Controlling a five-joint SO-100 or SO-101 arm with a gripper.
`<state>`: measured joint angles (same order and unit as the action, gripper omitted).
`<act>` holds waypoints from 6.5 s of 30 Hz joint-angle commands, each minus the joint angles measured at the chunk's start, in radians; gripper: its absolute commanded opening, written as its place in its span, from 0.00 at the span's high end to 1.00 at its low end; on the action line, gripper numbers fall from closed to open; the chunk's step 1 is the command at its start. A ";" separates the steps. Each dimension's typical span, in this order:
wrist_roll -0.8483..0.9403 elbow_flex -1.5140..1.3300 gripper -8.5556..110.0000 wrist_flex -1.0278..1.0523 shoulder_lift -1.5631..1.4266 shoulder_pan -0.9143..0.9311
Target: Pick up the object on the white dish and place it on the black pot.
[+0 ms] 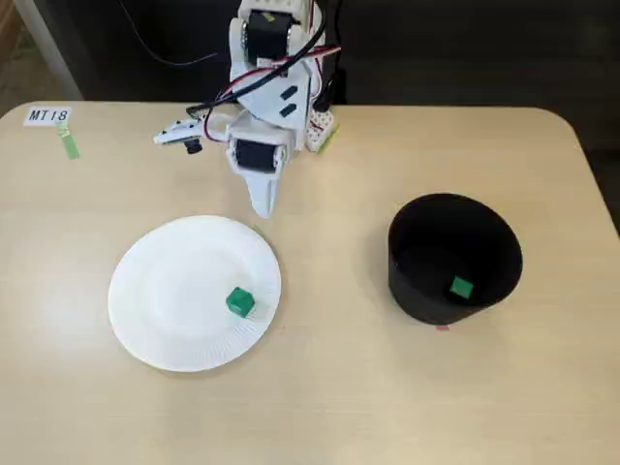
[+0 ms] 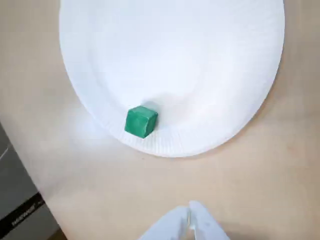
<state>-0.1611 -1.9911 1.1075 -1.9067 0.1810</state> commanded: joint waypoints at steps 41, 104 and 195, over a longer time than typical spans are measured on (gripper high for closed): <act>-0.144 0.453 0.69 0.011 0.649 0.046; 0.066 0.710 0.93 0.017 0.319 -0.546; 0.196 -1.019 0.93 -0.049 -1.422 -0.196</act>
<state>0.0245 -3.0066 1.0523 -3.2183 -0.0215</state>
